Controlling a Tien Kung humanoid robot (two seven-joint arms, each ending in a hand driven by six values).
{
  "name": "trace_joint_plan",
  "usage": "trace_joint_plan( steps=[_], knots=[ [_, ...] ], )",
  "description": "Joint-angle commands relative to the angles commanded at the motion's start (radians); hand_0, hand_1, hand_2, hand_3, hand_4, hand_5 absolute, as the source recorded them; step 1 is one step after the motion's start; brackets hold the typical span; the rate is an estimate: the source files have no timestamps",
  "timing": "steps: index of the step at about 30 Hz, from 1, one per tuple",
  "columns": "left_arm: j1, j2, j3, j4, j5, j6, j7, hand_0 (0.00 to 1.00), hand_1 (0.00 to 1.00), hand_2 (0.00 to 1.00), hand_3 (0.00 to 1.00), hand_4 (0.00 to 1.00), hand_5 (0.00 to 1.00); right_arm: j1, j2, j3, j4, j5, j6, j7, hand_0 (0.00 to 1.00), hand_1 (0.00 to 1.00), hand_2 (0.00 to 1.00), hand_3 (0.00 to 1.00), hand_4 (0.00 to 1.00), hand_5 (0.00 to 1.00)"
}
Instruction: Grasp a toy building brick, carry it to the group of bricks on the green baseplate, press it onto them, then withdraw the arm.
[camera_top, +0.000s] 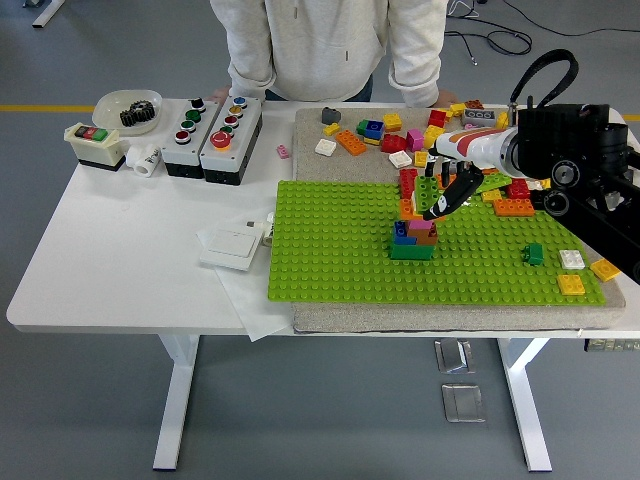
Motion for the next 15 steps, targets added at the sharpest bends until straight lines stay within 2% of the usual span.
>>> trace_joint_plan(
  steps=[15],
  knots=[
    [-0.001,0.000,-0.004,0.000,0.004,0.002,0.000,0.862,0.802,0.806,0.614,0.690,0.622,0.004,0.001,-0.004,-0.001,-0.005,0.007,0.007,0.385,0.516,0.600,0.556,0.898,0.365]
  ],
)
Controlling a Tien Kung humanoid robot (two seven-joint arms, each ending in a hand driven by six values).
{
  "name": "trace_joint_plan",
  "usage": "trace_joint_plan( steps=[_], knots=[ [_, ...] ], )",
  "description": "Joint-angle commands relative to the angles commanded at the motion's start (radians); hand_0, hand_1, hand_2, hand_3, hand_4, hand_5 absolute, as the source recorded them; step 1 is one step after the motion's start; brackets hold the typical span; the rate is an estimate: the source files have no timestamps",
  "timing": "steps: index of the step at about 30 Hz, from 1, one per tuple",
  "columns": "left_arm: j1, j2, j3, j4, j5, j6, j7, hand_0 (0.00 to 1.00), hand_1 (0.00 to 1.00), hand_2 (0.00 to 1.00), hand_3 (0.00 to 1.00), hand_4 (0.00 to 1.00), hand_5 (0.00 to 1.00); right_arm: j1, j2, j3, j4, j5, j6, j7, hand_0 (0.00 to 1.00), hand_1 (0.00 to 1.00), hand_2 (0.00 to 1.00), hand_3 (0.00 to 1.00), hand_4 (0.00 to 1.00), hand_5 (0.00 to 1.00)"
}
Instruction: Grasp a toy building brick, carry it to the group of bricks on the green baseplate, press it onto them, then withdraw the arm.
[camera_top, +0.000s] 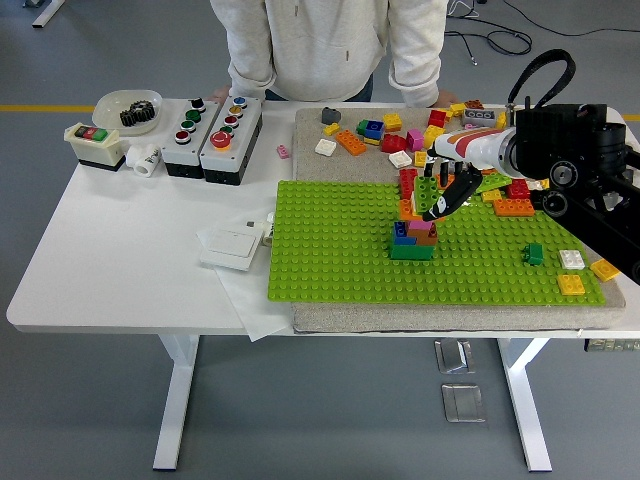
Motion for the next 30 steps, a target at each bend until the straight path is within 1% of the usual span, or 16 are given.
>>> trace_joint_plan(
  steps=[5,6,29,30],
  knots=[
    [0.001,0.000,-0.002,0.000,0.003,0.000,0.000,0.862,0.802,0.806,0.614,0.690,0.622,-0.001,0.000,0.003,0.002,-0.002,0.000,0.000,0.385,0.516,0.600,0.556,0.898,0.365],
    [0.002,-0.001,-0.003,0.000,0.004,0.000,0.001,0.862,0.801,0.806,0.615,0.690,0.622,-0.001,0.000,0.004,0.002,-0.002,0.000,0.000,0.389,0.523,0.624,0.580,0.908,0.370],
    [0.008,-0.001,-0.001,0.000,0.007,-0.001,0.002,0.861,0.802,0.806,0.615,0.690,0.622,-0.007,0.001,0.021,0.000,-0.005,-0.001,0.000,0.388,0.532,0.634,0.589,0.924,0.378],
    [0.008,-0.001,-0.001,0.000,0.006,-0.001,0.001,0.861,0.801,0.806,0.615,0.690,0.622,-0.007,0.001,0.021,-0.001,-0.004,-0.001,0.000,0.389,0.537,0.647,0.611,0.934,0.382]
  ],
)
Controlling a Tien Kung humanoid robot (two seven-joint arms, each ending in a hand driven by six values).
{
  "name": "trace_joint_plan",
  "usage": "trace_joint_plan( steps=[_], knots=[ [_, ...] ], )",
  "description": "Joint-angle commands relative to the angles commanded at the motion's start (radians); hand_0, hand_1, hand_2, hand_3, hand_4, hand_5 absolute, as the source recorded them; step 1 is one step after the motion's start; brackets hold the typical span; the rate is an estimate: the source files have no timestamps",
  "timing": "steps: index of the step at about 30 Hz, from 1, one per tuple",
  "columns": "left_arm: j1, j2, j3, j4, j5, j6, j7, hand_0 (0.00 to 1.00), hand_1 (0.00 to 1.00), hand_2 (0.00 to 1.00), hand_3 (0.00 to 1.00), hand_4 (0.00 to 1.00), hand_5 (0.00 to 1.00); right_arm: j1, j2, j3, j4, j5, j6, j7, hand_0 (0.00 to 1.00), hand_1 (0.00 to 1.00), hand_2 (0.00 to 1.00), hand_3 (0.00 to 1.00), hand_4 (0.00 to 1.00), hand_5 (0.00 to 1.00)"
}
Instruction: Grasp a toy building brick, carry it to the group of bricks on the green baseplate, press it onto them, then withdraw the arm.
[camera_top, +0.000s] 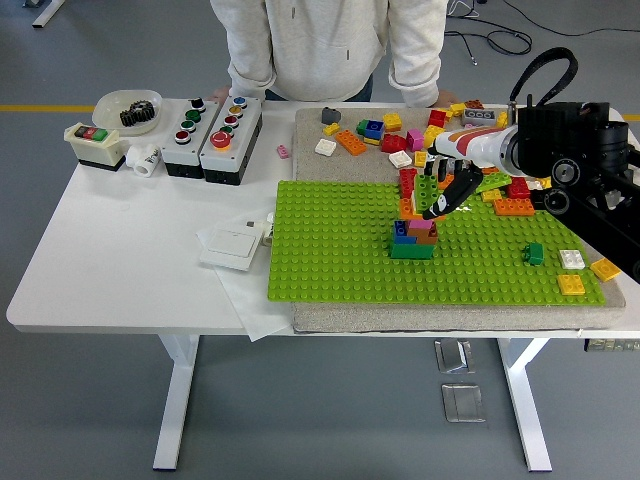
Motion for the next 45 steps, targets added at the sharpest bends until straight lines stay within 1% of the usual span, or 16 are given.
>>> trace_joint_plan(
  steps=[23,35,36,41,42,45],
  knots=[
    [-0.005,0.001,0.002,0.000,-0.006,0.000,-0.001,0.860,0.801,0.806,0.614,0.690,0.622,0.006,-0.002,-0.007,0.000,0.003,0.005,0.001,0.389,0.546,0.676,0.648,0.957,0.394],
    [-0.009,0.002,0.008,0.000,-0.013,0.001,-0.002,0.859,0.801,0.806,0.615,0.690,0.622,0.008,0.000,-0.010,-0.009,-0.001,-0.001,0.005,0.390,0.554,0.687,0.666,0.970,0.405],
    [-0.009,0.002,0.008,0.000,-0.013,0.001,-0.002,0.858,0.801,0.805,0.614,0.690,0.622,0.008,0.000,-0.010,-0.008,-0.002,-0.001,0.006,0.392,0.565,0.706,0.731,0.986,0.412],
    [-0.009,0.003,0.007,0.000,-0.012,0.001,-0.001,0.858,0.801,0.805,0.614,0.690,0.622,0.008,0.000,-0.010,-0.007,-0.003,0.000,0.006,0.392,0.565,0.706,0.731,0.986,0.412],
    [-0.009,0.003,0.006,0.000,-0.011,0.001,-0.001,0.857,0.801,0.805,0.615,0.690,0.622,0.008,0.000,-0.010,-0.007,-0.003,0.000,0.007,0.394,0.570,0.715,0.776,0.997,0.415],
    [-0.010,0.003,0.005,0.000,-0.010,0.001,-0.001,0.857,0.801,0.805,0.615,0.690,0.622,0.009,0.001,-0.010,-0.005,-0.003,0.002,0.007,0.394,0.570,0.715,0.776,0.997,0.415]
  ],
)
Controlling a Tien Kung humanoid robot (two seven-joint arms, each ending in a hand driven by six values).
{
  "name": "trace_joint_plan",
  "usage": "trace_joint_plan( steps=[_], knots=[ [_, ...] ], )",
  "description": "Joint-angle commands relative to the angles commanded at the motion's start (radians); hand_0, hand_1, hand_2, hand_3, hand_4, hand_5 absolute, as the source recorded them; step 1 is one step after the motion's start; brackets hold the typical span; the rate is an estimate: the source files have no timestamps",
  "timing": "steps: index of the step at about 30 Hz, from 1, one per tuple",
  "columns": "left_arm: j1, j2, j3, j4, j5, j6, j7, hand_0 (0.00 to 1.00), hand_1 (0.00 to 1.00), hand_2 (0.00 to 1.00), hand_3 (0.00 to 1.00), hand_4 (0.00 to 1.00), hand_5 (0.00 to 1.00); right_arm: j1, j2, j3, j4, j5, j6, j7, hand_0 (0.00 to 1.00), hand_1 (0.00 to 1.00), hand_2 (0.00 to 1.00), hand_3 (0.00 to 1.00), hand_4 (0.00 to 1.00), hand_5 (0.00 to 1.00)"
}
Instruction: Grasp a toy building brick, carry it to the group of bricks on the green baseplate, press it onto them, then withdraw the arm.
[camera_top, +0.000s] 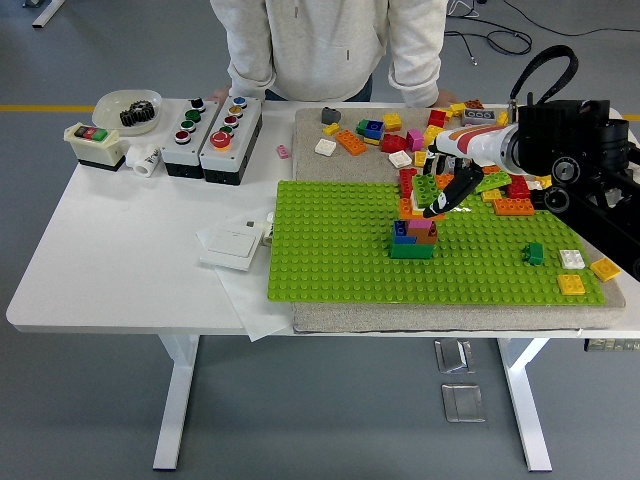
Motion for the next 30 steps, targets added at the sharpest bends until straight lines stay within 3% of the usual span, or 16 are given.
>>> trace_joint_plan(
  steps=[30],
  knots=[
    [0.009,-0.001,-0.004,0.000,0.007,-0.001,0.003,0.856,0.801,0.805,0.614,0.690,0.622,-0.009,-0.002,0.006,0.019,-0.009,0.004,-0.001,0.397,0.576,0.726,0.789,0.998,0.422]
  ],
)
